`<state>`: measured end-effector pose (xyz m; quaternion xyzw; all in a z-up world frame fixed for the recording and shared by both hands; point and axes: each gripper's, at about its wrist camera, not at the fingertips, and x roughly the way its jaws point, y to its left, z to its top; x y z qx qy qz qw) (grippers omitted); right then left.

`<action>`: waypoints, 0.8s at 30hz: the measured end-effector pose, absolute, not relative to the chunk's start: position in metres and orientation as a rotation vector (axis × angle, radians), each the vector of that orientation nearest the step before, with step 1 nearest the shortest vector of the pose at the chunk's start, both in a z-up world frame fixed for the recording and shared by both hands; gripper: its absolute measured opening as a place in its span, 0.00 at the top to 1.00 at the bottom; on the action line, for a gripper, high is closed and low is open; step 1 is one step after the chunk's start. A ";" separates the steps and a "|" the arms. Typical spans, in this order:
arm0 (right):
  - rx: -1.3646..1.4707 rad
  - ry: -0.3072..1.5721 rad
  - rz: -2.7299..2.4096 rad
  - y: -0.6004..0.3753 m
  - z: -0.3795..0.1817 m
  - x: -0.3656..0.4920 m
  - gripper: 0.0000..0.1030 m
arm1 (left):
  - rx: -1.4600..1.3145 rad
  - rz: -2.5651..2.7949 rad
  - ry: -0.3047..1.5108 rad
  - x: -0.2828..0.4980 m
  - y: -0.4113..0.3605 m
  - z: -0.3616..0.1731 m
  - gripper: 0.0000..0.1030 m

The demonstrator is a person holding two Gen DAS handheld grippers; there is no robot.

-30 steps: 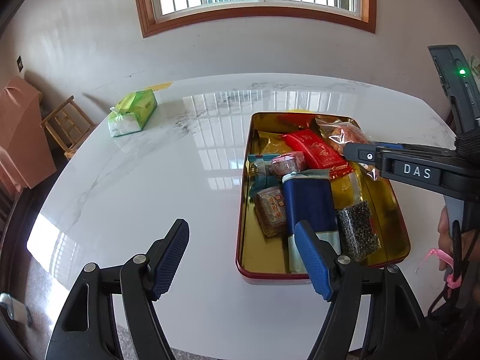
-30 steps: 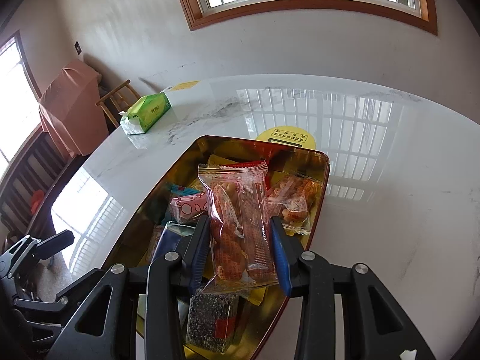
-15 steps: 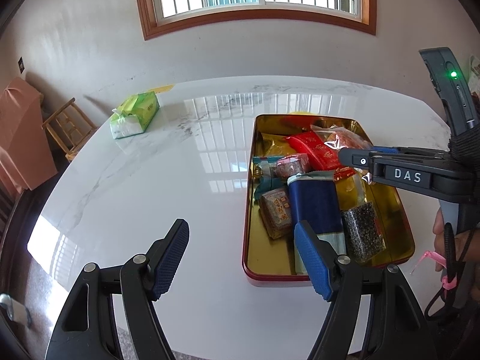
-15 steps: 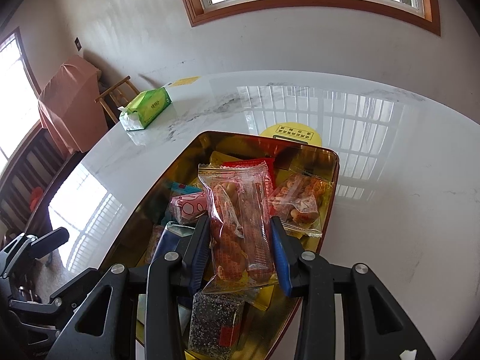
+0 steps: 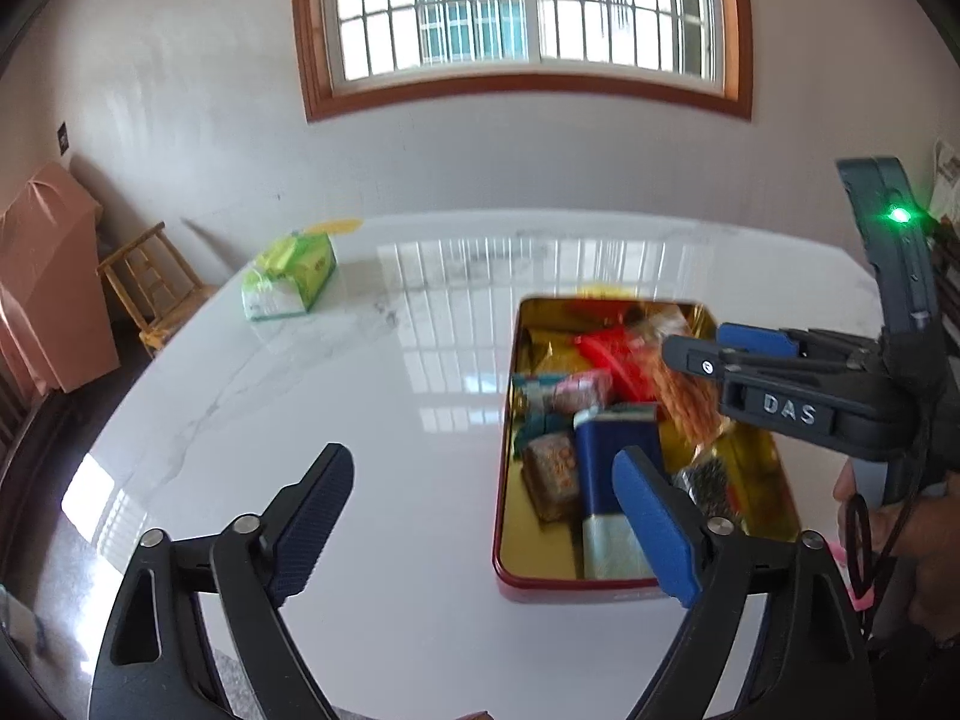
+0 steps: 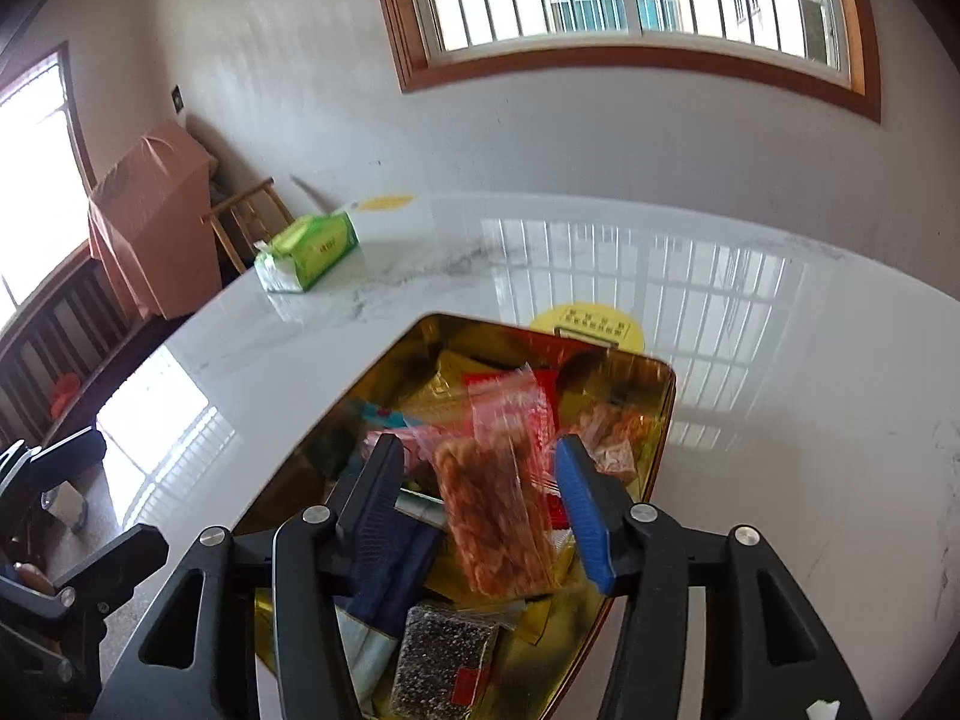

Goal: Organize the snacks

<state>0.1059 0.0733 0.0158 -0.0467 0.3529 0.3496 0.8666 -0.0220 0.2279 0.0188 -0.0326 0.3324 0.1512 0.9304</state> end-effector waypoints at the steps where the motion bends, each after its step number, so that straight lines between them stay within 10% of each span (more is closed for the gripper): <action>1: -0.092 0.721 0.734 0.070 0.020 0.102 0.46 | -0.059 0.313 0.670 -0.024 0.227 0.023 0.07; 24: 0.018 0.539 0.752 -0.013 0.074 0.031 0.30 | 0.022 0.214 0.456 -0.071 0.166 0.107 0.02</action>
